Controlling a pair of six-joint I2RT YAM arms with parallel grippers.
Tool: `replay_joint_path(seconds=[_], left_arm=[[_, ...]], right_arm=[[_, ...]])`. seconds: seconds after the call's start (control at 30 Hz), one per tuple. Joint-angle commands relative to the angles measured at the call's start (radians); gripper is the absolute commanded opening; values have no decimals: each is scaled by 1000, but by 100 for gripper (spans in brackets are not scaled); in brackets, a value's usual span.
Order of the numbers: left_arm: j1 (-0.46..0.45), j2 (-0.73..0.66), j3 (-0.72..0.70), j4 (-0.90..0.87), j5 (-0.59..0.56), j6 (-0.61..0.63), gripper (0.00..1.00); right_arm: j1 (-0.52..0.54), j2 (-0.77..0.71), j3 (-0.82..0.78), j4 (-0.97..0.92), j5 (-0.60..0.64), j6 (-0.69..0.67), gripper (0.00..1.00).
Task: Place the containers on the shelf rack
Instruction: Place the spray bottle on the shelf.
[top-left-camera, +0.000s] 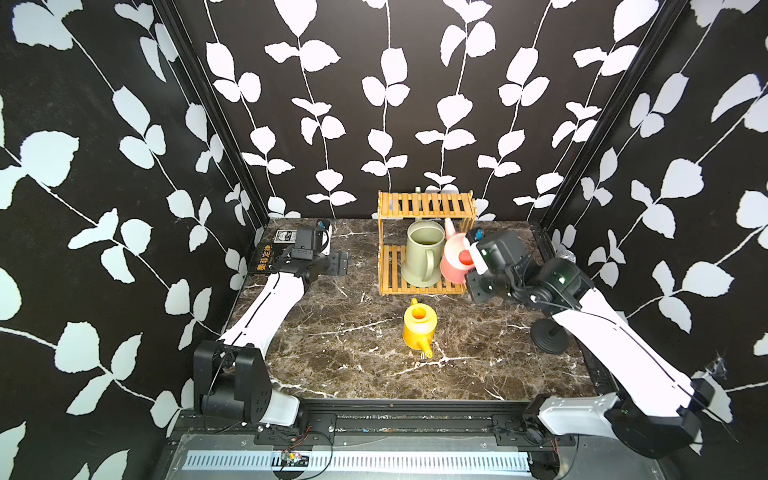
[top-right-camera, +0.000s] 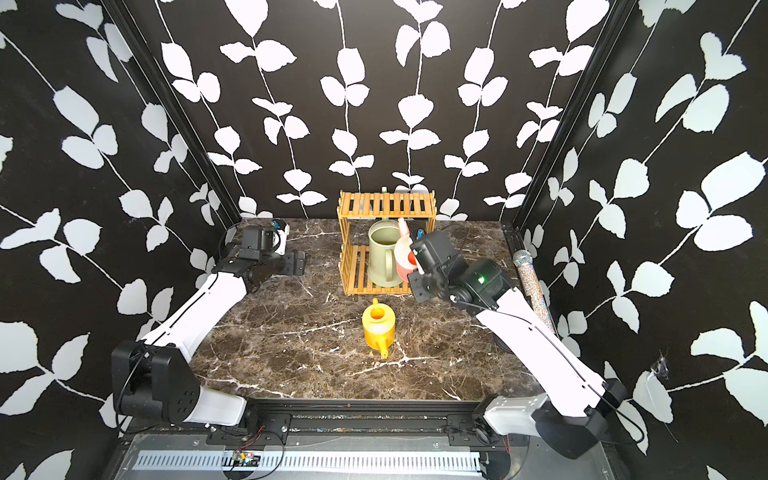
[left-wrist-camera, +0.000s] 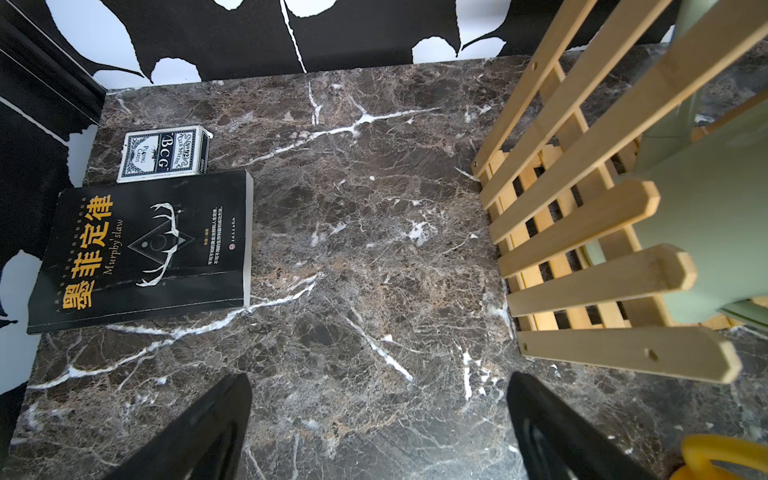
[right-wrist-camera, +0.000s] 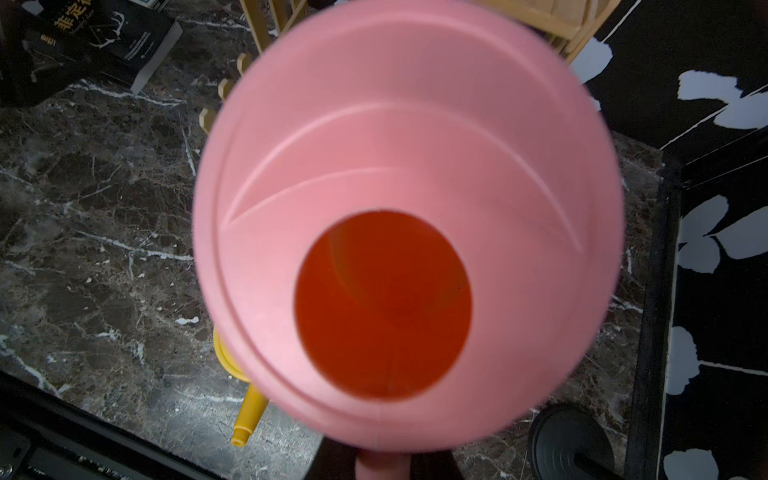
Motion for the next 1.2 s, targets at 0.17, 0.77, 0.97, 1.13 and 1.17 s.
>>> replay_joint_path(seconds=[0.17, 0.77, 0.97, 1.13, 1.17], left_arm=[[28, -56, -22, 13, 8, 6, 98], [70, -83, -44, 22, 41, -15, 98], [74, -82, -52, 29, 38, -18, 98], [76, -79, -46, 23, 44, -24, 99], [76, -78, -49, 27, 44, -24, 98]], right_arm=[[-130, 152, 250, 8, -79, -98, 0], [-245, 705, 1066, -153, -122, -135, 0], [-270, 733, 1053, -84, -153, -112, 0], [-269, 754, 1053, -58, -154, -112, 0], [-270, 757, 1053, -53, -152, -114, 0]])
